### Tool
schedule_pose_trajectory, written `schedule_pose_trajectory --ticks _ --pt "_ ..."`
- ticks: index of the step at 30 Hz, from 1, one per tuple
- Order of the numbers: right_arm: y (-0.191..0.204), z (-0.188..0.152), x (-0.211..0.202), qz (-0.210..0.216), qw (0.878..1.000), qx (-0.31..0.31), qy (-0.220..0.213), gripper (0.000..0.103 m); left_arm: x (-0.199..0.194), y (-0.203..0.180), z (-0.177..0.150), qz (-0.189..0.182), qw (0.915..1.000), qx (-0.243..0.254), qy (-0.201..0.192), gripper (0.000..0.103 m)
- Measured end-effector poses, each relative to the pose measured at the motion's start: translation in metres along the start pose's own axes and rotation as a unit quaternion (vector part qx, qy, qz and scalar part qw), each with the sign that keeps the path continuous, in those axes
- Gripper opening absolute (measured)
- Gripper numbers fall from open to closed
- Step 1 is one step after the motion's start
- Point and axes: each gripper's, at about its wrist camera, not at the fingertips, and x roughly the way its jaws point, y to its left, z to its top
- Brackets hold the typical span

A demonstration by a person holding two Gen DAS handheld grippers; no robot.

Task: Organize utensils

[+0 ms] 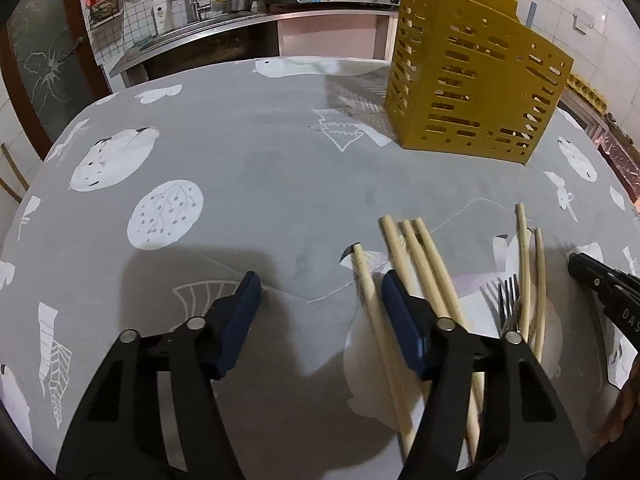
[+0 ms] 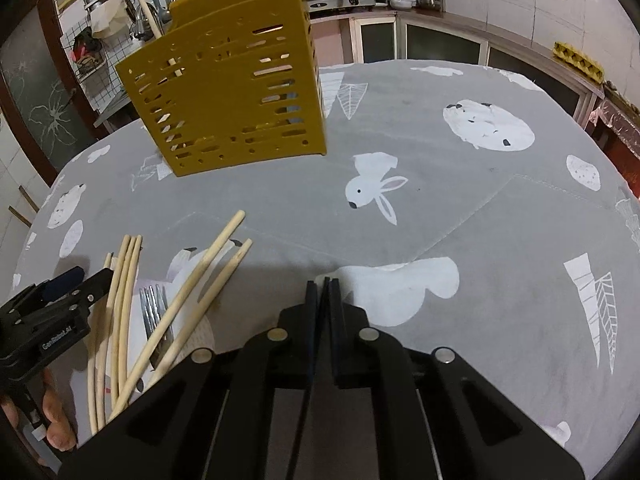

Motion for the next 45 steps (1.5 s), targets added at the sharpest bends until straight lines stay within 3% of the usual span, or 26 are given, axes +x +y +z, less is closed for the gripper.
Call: schedule_pose_trajectory --ticks 2,6,11,16,24,35,39,45 --pt "0.0 0.002 0.001 0.001 1.0 -0.001 0.006 0.006 0.0 -0.001 0.002 -0.001 1.0 0.002 0.003 0.055" --pt "0.0 0.008 0.004 -0.001 1.0 0.0 0.025 0.006 -0.002 -0.009 0.005 -0.018 0.9996 0.01 0.018 0.033" --pt "0.001 0.013 0.007 -0.005 0.999 -0.001 0.048 0.006 0.0 -0.018 0.008 -0.015 0.9994 0.021 0.023 0.025" --pt "-0.001 0.011 0.007 -0.002 0.999 0.008 0.037 0.005 0.001 -0.018 0.012 -0.025 0.9993 0.01 0.025 0.008" --pt "-0.01 0.003 -0.011 0.021 0.999 0.032 0.002 0.004 -0.004 -0.008 0.012 -0.04 0.9991 -0.007 0.009 0.007" --pt "-0.014 0.0 -0.07 0.038 0.992 0.029 -0.114 0.004 -0.073 0.008 0.017 -0.052 0.9933 -0.009 -0.103 0.004" --pt "-0.014 -0.006 -0.096 0.046 0.985 0.02 -0.166 0.004 -0.111 0.012 0.015 -0.054 0.9834 -0.009 -0.173 0.004" --pt "-0.01 -0.007 -0.13 0.049 0.971 0.003 -0.232 0.003 -0.146 0.016 0.012 -0.068 0.9709 -0.009 -0.229 0.004"
